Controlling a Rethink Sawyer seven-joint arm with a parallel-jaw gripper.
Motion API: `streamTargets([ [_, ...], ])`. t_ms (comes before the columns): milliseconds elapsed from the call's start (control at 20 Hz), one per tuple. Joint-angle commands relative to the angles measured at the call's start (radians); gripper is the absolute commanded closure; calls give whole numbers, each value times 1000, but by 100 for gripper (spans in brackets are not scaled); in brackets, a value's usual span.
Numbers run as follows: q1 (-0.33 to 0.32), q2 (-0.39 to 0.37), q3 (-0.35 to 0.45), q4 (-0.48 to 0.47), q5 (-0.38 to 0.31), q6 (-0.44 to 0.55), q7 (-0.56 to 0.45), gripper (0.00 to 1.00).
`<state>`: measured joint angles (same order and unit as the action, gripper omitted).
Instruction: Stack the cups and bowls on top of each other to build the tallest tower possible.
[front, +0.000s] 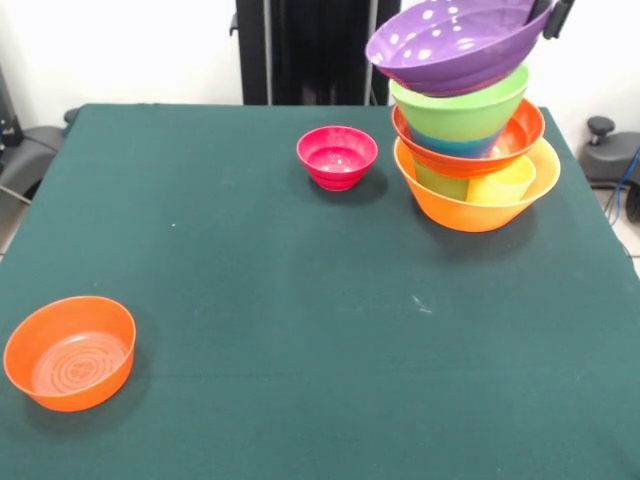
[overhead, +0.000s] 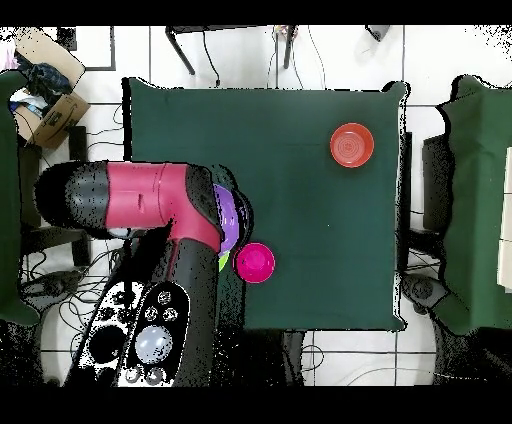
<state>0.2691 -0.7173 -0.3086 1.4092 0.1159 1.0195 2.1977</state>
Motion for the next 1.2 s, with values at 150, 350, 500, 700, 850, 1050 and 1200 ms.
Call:
streamTargets([
  [150, 28, 58, 38, 13, 24, 62, 235, 100],
  [350, 46, 76, 29, 9, 24, 43, 248, 100],
  [500, 56, 73, 20, 34, 24, 24, 246, 100],
  [700, 74, 40, 17, 83, 38, 28, 237, 100],
  [850, 80, 20, 15, 105, 42, 49, 223, 100],
  [1050, 90, 10, -1, 113, 38, 79, 225, 100],
  [1200, 85, 18, -4, 115, 36, 69, 221, 100],
])
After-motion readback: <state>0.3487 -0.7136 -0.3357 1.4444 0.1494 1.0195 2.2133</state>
